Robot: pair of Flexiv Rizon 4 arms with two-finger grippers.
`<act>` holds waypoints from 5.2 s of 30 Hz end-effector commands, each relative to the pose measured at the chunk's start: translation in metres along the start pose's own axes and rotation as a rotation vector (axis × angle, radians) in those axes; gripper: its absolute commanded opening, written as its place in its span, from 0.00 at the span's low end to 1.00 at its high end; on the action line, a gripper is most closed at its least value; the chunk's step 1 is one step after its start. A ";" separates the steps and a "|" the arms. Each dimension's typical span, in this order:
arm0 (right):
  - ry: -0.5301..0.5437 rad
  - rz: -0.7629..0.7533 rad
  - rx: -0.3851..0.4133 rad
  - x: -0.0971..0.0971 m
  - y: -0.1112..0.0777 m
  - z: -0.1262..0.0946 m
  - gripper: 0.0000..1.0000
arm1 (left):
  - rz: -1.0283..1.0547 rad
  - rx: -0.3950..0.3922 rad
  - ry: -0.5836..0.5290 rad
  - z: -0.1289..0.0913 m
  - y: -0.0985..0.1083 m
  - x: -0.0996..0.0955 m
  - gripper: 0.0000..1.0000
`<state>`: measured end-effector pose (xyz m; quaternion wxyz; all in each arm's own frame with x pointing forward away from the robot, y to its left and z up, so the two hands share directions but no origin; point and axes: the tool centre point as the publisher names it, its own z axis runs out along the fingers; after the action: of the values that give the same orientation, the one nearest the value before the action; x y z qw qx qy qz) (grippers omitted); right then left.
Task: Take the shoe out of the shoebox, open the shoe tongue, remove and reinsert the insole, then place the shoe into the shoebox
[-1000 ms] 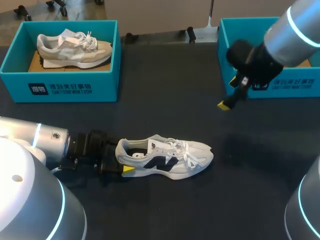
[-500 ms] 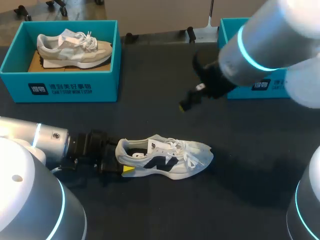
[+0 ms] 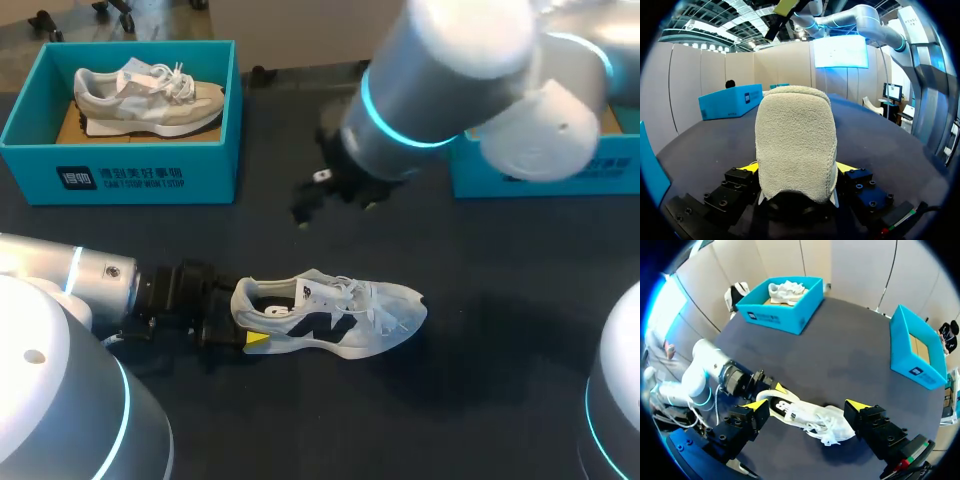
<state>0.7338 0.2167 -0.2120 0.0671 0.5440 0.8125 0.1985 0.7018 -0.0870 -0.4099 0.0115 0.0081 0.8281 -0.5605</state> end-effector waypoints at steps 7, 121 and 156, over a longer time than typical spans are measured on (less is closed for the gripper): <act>-0.170 0.005 0.017 0.023 0.000 0.022 1.00 | -0.001 -0.002 0.002 0.001 0.001 0.000 0.00; -0.644 0.469 0.321 -0.058 -0.092 0.065 0.00 | -0.001 -0.002 0.002 0.001 0.001 0.000 0.00; -0.526 0.398 0.301 -0.127 -0.124 0.127 0.48 | -0.001 -0.002 0.002 0.001 0.001 0.000 0.00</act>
<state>0.7168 0.0888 -0.3850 0.1548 0.7275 0.6659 -0.0574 0.7028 -0.0905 -0.4102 0.0104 0.0082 0.8284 -0.5600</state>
